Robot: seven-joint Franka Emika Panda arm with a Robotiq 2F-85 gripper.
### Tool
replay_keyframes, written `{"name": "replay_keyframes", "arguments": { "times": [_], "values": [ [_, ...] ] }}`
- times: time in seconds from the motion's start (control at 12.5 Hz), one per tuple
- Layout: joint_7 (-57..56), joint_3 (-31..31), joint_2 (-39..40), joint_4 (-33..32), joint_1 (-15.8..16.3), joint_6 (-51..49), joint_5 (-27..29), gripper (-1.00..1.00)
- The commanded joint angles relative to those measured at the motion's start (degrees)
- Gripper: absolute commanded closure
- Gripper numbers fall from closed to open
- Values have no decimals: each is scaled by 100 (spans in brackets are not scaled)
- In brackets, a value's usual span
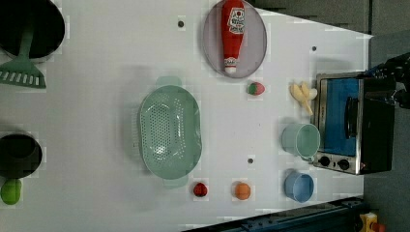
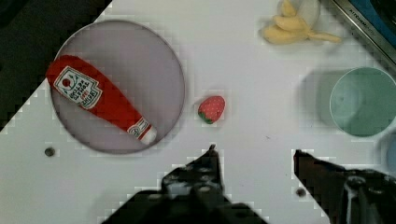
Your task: Drag strainer left to right.
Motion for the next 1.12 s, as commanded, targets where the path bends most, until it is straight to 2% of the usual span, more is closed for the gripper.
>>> {"name": "replay_keyframes", "arguments": {
  "times": [0.08,0.24,0.4,0.64,1.12],
  "values": [
    [464,-219,-2738,-1331,-70,-1212,-38,-59],
    [483,-231,-2738,-1334,-76,-1216,-27,-99],
    [483,-99,-2696,-1338,25,-1173,214,-100],
    [720,498,-2435,-1358,253,-1089,566,-100],
    [3656,2307,-1337,-1414,327,122,562,-100]
  ]
}}
